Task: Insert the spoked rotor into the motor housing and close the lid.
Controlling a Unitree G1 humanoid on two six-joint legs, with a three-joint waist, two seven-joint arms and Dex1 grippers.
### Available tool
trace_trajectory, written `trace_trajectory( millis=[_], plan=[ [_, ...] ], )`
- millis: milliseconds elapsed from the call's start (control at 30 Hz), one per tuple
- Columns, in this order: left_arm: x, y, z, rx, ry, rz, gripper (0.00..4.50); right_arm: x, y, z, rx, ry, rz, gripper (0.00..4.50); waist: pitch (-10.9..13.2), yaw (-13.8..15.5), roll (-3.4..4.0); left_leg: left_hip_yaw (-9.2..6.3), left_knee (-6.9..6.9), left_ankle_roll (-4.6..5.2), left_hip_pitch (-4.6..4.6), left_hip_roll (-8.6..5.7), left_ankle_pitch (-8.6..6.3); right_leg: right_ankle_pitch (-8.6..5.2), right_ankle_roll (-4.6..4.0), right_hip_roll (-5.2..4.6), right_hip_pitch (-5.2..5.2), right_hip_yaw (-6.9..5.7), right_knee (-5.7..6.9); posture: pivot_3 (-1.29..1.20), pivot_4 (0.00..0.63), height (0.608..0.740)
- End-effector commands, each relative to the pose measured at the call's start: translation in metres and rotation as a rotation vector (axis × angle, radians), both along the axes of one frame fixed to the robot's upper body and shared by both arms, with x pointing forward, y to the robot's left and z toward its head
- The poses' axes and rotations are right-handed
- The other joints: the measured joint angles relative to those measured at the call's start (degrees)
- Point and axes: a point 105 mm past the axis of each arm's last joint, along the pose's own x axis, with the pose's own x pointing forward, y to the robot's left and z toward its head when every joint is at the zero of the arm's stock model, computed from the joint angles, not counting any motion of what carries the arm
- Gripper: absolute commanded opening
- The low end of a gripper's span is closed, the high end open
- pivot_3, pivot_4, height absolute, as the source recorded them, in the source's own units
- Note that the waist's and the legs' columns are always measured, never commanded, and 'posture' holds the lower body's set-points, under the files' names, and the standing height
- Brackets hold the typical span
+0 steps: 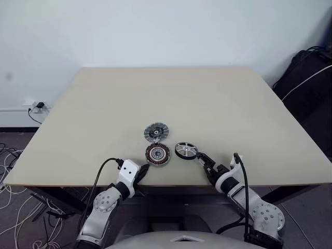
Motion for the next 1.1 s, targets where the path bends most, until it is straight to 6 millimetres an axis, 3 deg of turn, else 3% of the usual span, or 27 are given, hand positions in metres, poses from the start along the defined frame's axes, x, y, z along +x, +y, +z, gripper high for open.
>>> trace_trajectory(
  millis=[33, 667, 767, 1100],
  plan=[
    [0.004, -0.004, 0.017, -0.02, -0.046, -0.011, 0.0, 0.007, 0.014, 0.011, 0.108, -0.033, 0.014, 4.49, 0.0, 0.0, 0.01, 0.0, 0.0, 0.0, -0.01, 0.0, 0.0, 0.0, 0.0, 0.0, -0.01, 0.0, 0.0, 0.0, 0.0, 0.74],
    [0.005, -0.004, 0.024, -0.014, -0.051, -0.005, 0.0, 0.037, 0.028, 0.021, 0.248, -0.096, -0.02, 4.49, 0.02, -0.1, 0.08, 0.01, 0.01, 0.25, -0.07, 0.0, 0.14, 0.15, 0.26, 0.02, -0.07, -0.01, -0.01, 0.0, 0.0, 0.74],
    [0.005, -0.004, 0.024, -0.013, -0.054, -0.003, 0.0, 0.04, 0.03, 0.02, 0.246, -0.09, -0.021, 3.87, 0.03, -0.05, 0.11, 0.01, 0.0, 0.26, -0.08, 0.0, 0.13, 0.15, 0.26, 0.01, -0.1, -0.01, -0.01, 0.0, 0.0, 0.74],
    [0.004, -0.003, 0.023, -0.013, -0.054, 0.006, 0.0, 0.034, 0.026, 0.002, 0.186, -0.012, -0.035, 0.55, 0.01, -0.07, 0.16, 0.02, 0.0, 0.25, -0.14, 0.0, 0.13, 0.16, 0.25, 0.0, -0.16, 0.01, -0.01, 0.0, 0.0, 0.74]
  ],
)
